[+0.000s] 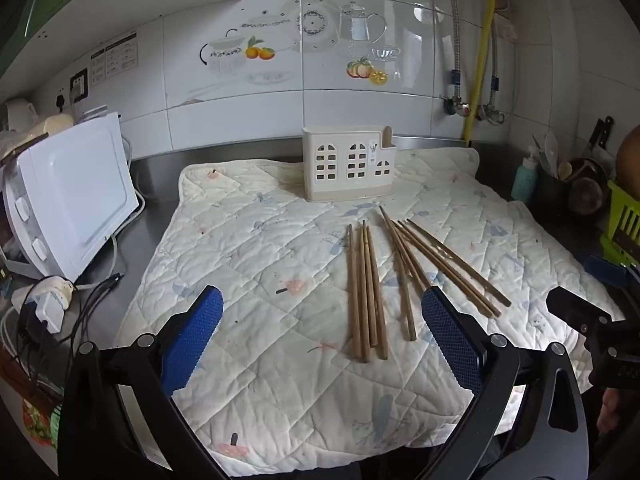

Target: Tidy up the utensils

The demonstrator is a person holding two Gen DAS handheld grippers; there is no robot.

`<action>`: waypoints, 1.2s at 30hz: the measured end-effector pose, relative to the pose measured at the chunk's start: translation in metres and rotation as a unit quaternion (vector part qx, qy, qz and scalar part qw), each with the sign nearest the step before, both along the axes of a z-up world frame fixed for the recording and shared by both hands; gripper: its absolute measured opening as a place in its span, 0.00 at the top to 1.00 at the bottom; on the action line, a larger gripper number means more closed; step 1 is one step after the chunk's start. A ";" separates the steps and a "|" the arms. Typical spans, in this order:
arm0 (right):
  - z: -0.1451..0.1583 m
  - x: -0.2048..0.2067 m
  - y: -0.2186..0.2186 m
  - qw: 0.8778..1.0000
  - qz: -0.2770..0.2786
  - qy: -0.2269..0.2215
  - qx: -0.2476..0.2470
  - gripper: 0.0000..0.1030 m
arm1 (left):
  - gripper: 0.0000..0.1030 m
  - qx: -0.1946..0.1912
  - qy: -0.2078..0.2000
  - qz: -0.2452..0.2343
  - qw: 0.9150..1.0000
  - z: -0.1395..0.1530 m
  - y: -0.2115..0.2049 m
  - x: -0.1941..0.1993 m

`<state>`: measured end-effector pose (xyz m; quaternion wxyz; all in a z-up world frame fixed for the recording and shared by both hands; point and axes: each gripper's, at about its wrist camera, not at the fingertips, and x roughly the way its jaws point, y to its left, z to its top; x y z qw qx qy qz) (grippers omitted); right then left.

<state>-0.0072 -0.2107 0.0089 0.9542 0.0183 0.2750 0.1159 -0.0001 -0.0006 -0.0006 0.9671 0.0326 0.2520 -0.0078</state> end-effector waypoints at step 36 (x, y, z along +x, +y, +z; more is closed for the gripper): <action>0.000 0.001 0.003 1.000 0.007 0.002 -0.009 0.06 | 0.05 -0.017 -0.004 0.012 1.000 -0.001 0.010 0.001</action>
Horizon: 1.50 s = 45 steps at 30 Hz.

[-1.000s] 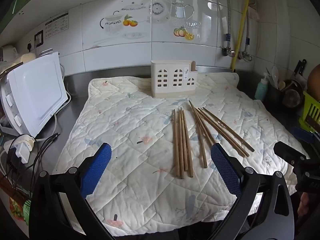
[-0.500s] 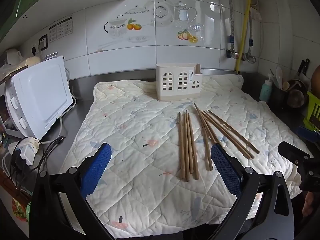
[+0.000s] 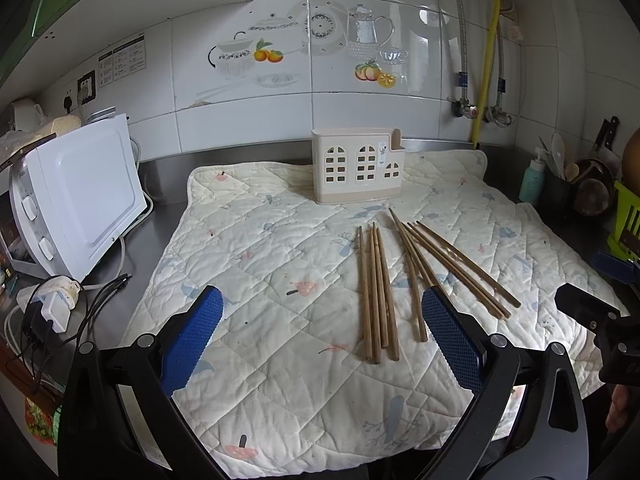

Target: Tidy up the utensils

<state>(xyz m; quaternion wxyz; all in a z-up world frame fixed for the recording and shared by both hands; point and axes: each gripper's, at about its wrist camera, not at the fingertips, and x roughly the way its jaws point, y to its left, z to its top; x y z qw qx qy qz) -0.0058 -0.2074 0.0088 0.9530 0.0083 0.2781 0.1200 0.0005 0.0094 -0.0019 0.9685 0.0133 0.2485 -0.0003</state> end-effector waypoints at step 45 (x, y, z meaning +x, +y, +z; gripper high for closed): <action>0.001 0.009 0.005 1.000 0.007 0.002 0.007 0.06 | 0.05 0.011 -0.003 -0.004 1.000 0.004 -0.003 0.012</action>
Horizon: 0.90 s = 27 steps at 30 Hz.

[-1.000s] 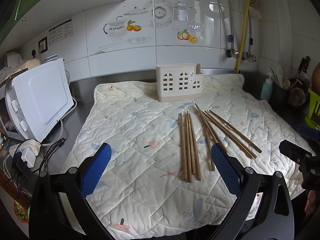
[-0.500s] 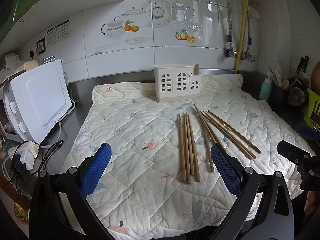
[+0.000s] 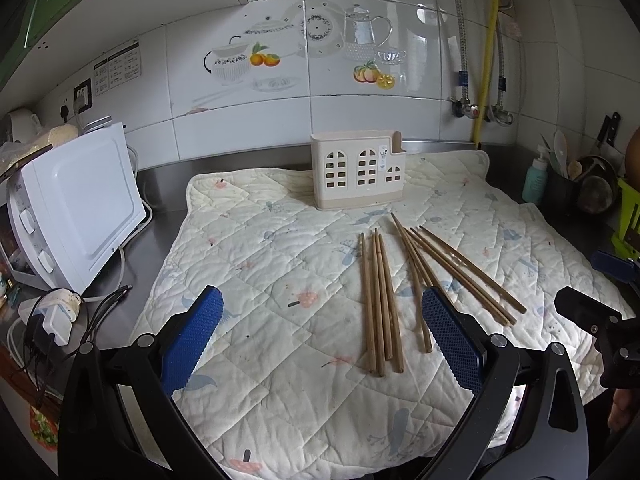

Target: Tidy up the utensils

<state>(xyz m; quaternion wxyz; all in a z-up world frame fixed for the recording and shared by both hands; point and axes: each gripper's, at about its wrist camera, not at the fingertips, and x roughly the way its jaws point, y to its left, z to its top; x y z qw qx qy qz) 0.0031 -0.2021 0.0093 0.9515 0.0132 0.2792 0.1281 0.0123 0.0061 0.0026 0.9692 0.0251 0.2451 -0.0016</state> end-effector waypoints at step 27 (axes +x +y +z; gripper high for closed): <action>-0.004 0.023 0.005 1.000 0.001 0.012 -0.004 0.07 | 0.17 -0.010 0.008 0.005 1.000 0.002 0.009 0.028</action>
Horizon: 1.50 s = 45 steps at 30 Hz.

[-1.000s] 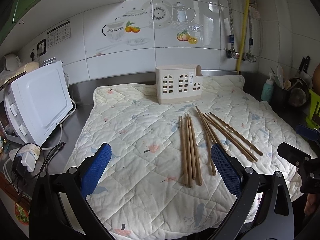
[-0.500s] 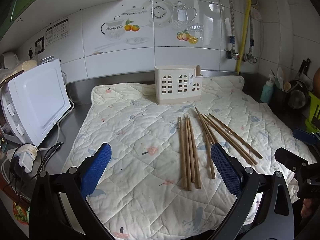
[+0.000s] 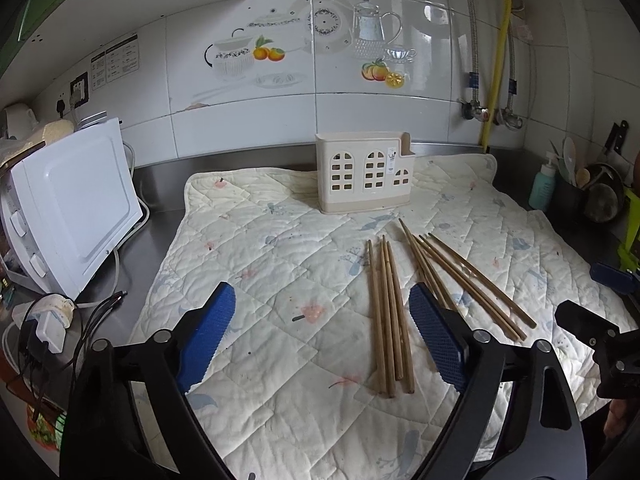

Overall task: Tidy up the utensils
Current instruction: 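Lower the left tool and close it on one wooden chopstick while the right tool grasps another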

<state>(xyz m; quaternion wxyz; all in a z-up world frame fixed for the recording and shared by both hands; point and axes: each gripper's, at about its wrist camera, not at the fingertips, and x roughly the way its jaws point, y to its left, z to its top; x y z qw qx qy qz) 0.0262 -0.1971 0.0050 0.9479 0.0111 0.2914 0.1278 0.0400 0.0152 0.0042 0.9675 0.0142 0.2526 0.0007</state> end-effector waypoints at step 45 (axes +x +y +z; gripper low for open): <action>-0.081 0.064 0.054 0.992 0.050 0.113 0.012 0.88 | 0.55 -0.031 0.102 -0.089 0.990 -0.080 0.002 0.034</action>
